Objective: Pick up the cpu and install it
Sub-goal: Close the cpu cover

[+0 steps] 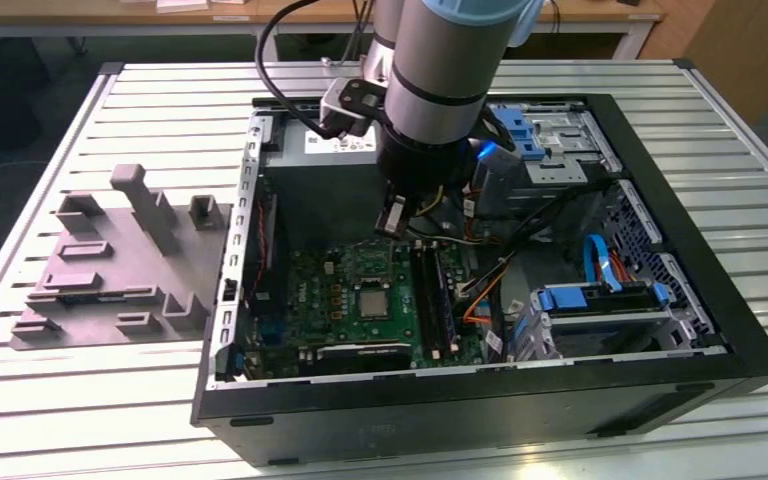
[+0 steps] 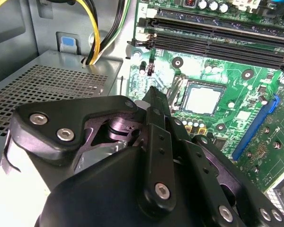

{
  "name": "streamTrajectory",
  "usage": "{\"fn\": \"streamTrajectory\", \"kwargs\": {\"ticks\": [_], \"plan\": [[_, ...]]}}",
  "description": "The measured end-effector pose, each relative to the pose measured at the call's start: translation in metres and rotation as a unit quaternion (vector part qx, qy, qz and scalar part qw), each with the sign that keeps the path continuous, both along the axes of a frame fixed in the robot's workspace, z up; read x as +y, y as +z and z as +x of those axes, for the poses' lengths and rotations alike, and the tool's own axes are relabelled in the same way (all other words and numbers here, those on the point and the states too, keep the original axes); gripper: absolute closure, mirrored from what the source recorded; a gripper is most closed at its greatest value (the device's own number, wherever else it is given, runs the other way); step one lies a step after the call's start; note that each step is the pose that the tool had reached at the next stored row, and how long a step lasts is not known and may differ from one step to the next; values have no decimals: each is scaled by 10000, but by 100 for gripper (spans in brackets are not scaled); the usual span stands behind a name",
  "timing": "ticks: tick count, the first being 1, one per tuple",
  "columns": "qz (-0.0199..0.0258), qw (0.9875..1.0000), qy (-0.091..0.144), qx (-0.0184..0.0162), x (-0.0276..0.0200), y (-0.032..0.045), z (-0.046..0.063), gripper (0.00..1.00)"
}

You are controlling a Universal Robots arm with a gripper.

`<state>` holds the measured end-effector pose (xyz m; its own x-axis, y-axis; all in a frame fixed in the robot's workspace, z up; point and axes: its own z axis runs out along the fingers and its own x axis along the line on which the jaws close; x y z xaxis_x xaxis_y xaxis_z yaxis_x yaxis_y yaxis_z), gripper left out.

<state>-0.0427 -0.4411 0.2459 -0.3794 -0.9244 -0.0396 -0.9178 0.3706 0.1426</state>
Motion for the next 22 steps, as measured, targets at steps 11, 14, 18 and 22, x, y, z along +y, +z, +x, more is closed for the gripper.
{"fn": "streamTrajectory", "kwargs": {"ticks": [11, 14, 18, 22], "plan": [[2, 10000, 24, -3, 0, 20, -2, 89], [4, 10000, 46, -3, 0, 21, -2, 89], [3, 10000, 78, -3, 0, 25, -2, 89], [8, 10000, 86, -4, 0, 36, -2, 89]]}}
